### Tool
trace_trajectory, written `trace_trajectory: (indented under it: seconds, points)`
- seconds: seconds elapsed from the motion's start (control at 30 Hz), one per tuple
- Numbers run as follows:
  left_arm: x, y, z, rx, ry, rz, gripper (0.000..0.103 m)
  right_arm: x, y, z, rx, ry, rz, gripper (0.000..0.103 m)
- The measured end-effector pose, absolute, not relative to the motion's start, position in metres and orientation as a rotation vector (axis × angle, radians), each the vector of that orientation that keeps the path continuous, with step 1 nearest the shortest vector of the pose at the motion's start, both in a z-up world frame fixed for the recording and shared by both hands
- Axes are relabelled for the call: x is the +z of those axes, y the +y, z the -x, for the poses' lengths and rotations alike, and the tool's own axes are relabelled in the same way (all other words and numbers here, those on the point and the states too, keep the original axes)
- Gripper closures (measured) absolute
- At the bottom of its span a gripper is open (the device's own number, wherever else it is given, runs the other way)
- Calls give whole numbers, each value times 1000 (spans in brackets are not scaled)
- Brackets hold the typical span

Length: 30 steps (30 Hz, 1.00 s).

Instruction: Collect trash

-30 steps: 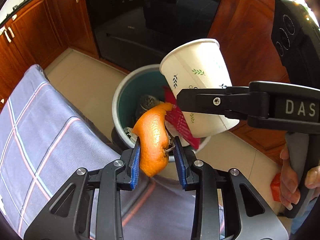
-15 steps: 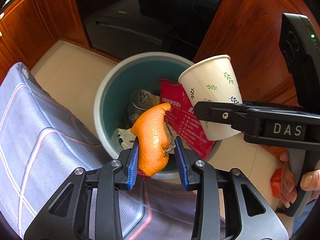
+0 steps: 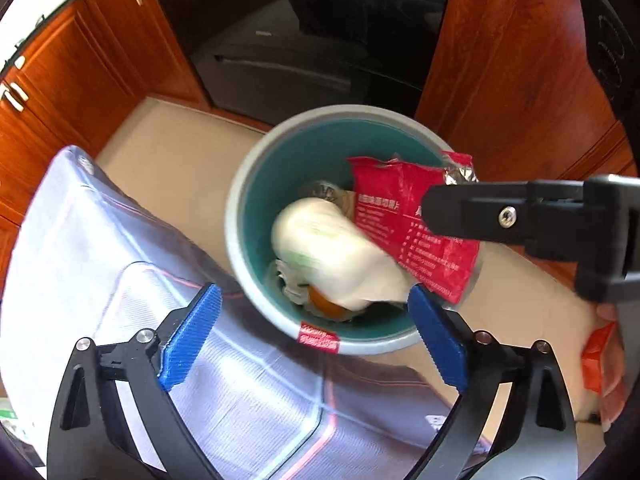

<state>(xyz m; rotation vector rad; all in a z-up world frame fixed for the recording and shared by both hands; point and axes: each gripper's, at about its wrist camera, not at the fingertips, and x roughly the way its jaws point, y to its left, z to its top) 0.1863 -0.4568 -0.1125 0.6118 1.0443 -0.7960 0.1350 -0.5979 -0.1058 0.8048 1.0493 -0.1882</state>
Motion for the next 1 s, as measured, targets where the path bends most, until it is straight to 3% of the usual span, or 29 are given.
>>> trace_trajectory:
  seconds: [0.63, 1.0]
  points:
    - [-35, -390, -142, -766, 919, -500, 4, -16, -557, -65, -204, 903, -742, 6]
    - [-12, -319, -113, -701, 873, -386, 4, 9, -512, -12, -273, 917, -646, 6]
